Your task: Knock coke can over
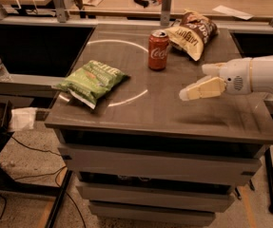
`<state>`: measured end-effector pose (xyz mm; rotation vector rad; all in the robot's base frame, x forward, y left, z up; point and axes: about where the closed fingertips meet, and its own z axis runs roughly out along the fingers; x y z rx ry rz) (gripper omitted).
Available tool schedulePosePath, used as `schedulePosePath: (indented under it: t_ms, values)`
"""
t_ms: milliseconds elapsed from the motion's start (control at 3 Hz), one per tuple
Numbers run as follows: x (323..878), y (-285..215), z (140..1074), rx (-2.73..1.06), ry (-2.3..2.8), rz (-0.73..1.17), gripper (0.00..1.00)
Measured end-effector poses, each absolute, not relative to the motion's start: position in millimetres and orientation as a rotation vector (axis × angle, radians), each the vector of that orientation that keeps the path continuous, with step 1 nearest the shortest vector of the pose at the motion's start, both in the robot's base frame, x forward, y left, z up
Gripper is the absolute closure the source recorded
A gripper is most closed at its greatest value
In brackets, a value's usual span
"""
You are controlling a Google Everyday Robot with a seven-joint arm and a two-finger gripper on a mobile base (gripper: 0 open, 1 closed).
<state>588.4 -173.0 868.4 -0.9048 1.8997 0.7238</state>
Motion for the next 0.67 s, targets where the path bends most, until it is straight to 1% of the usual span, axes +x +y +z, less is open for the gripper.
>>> schedulePosePath:
  t_ms: [667]
  values:
    - [629.7, -166.7, 883.7, -0.925, 1.805, 0.681, 0.0]
